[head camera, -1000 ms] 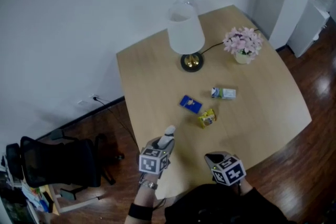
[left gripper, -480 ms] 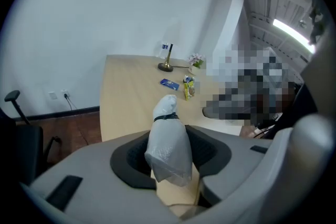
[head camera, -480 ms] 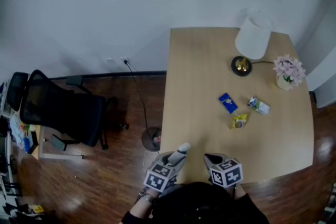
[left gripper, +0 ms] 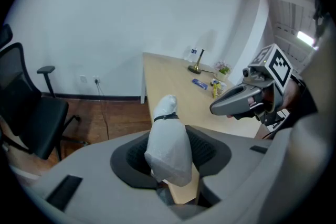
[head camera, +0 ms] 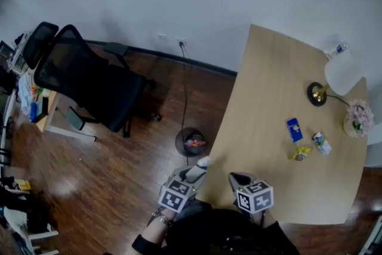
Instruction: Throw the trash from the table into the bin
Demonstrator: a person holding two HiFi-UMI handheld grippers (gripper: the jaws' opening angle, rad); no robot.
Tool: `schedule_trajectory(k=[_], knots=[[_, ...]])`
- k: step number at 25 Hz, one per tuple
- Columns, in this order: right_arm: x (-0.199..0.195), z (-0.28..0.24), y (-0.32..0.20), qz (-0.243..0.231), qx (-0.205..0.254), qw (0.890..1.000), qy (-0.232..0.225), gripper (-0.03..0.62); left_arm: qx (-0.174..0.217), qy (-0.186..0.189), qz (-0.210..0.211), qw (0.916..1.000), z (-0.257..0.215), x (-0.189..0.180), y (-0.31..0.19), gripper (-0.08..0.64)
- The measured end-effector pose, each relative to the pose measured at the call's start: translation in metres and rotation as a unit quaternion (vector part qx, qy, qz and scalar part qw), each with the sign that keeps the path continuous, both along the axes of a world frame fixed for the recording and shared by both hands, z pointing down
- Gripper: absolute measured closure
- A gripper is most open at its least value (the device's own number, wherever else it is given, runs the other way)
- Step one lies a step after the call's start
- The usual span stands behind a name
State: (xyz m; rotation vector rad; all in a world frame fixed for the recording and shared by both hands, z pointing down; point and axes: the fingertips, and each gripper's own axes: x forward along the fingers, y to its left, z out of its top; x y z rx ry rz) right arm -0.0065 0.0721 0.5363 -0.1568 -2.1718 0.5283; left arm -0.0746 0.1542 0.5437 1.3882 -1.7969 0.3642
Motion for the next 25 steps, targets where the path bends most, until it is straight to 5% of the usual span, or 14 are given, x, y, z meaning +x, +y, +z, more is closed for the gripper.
schedule_trajectory(k=[10, 25], knots=[[-0.101, 0.029, 0.065, -0.055, -0.012, 0.998, 0.009, 0.589, -0.052, 0.023, -0.079, 0.9952, 0.071, -0.076, 0.078, 0.382], [-0.182, 0.098, 0.088, 0.009, -0.063, 0.998, 0.014, 0.588, -0.150, 0.051, -0.027, 0.9870, 0.330, -0.156, 0.074, 0.379]])
